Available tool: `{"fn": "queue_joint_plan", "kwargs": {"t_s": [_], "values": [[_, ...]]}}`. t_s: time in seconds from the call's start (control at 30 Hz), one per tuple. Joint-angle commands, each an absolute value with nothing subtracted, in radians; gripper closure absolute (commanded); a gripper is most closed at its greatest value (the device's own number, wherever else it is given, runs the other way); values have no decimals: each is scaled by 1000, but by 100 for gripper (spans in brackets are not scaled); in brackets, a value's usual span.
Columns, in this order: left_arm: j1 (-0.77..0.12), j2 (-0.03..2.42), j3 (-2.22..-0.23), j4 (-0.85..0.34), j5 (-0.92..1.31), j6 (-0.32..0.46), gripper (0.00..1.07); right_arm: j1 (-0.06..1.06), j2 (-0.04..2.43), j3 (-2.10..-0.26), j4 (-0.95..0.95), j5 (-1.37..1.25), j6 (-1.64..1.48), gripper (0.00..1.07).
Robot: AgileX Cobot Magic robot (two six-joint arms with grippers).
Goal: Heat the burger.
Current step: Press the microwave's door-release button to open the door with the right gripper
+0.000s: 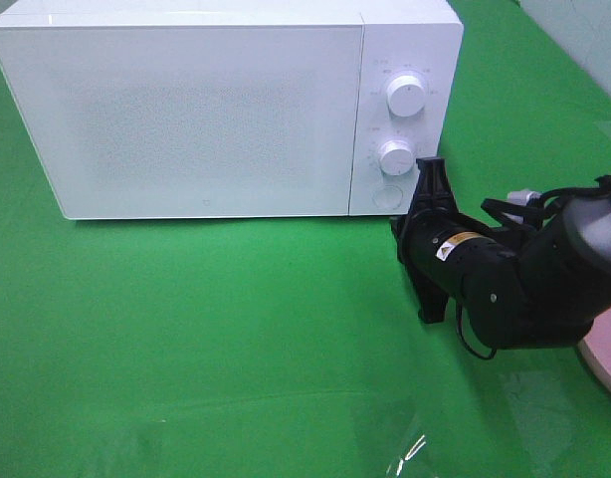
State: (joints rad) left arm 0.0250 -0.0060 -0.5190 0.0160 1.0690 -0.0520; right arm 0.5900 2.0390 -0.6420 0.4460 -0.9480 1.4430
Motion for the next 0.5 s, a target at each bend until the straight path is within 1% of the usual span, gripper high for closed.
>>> {"fn": "queue_joint_plan", "kwargs": {"t_s": [0.03,0.5], "values": [[27,-20,-517,15,1069,-52,10,554,2055,-685,394,-939,1450,107],[27,-20,-517,15,1069,-52,10,503,2115,-788,365,-926,1490,107]]}}
